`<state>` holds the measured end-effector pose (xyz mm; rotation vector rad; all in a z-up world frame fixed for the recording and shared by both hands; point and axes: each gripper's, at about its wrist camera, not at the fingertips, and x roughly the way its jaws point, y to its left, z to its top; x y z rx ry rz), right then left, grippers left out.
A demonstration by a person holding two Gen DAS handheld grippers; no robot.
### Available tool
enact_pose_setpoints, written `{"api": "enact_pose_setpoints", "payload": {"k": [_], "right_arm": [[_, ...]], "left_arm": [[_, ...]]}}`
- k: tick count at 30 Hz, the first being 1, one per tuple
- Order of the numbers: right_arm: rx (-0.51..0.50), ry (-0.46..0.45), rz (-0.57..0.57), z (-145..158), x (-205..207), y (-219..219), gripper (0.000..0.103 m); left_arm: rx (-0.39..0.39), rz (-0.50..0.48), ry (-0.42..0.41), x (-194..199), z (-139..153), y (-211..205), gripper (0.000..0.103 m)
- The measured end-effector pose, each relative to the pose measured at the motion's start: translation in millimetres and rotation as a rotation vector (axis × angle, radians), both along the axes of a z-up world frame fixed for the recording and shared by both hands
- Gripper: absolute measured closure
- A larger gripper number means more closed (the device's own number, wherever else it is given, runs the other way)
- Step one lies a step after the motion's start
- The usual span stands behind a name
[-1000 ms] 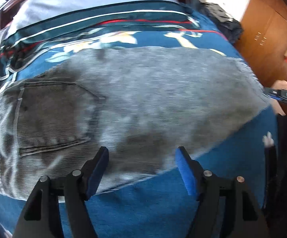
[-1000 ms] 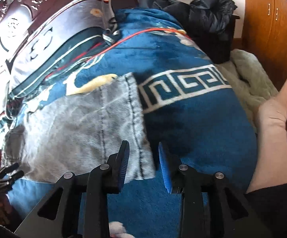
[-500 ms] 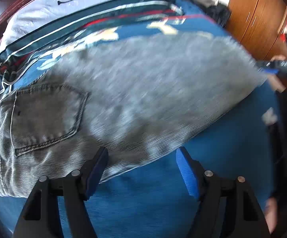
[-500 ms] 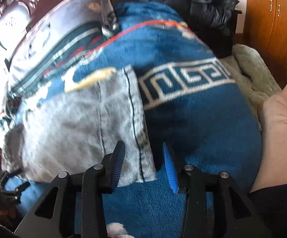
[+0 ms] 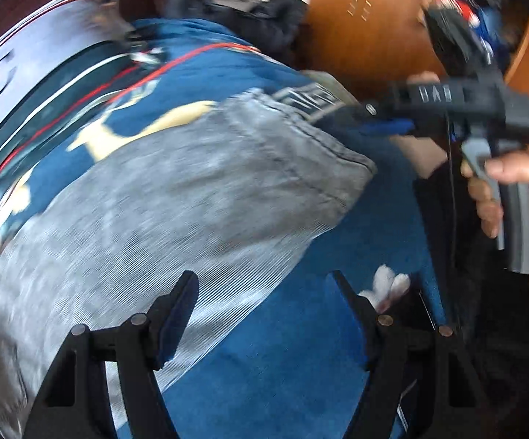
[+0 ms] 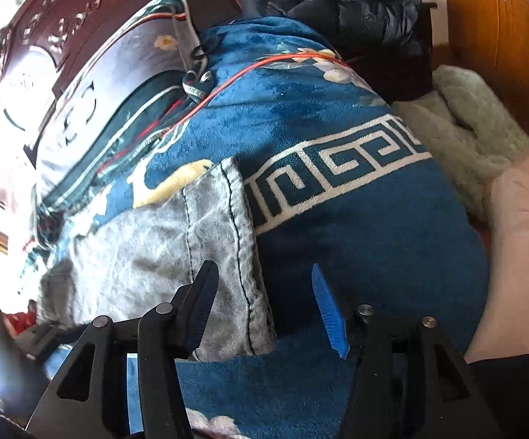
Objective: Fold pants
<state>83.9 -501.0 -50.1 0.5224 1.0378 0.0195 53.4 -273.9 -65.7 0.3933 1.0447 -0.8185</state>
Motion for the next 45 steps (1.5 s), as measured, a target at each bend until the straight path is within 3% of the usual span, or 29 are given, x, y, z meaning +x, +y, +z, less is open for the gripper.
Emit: {"api": "enact_pose_setpoints", "payload": {"k": [8,13,17,23,27,28,30,33,35,37,41,45], "right_arm": [[0.099,0.036,-0.009,-14.9,22.4,-12.8,0.050],[0.128,0.040,-0.010,-18.6,31.5,-15.7,0.050],[0.140,0.045,-0.016,-19.8,32.5,-19.4,0.050],[0.155,0.048,-0.011,-19.8,35.2,-18.3,0.050],[0.177,0.053,0.001,-22.6,39.8,-14.4,0.050],[0.185,0.054,0.003,-23.9,41.0,-13.8,0.050],[0.199,0.059,0.007,-27.6,44.3,-12.5,0.050],[0.220,0.067,0.015,-34.9,49.4,-11.1,0.050],[0.261,0.076,0.010,-41.3,51.1,-12.2,0.050],[0.319,0.078,-0.002,-47.5,51.5,-14.6,0.057],[0.445,0.085,0.005,-57.3,51.4,-10.1,0.063],[0.403,0.094,0.017,-56.0,51.9,-2.2,0.075]], "left_arm": [[0.052,-0.081,0.004,4.7,-12.9,-46.7,0.030],[0.057,-0.110,0.024,7.0,-21.3,-64.7,0.030],[0.105,-0.114,0.020,9.1,-34.3,-71.5,0.030],[0.138,-0.103,-0.025,12.1,-43.8,-73.8,0.033],[0.167,-0.128,-0.112,1.9,-47.5,-79.4,0.041],[0.159,-0.129,-0.120,-0.3,-47.5,-79.7,0.045],[0.119,-0.107,-0.102,0.0,-43.7,-75.4,0.064],[0.033,-0.040,-0.016,10.6,-39.0,-62.9,0.078],[-0.017,-0.003,0.040,17.7,-39.4,-55.6,0.080],[-0.057,0.026,0.080,21.5,-39.6,-50.5,0.080],[-0.094,0.051,0.113,24.4,-41.6,-45.5,0.080],[-0.124,0.072,0.137,27.7,-37.1,-39.5,0.081]]}}
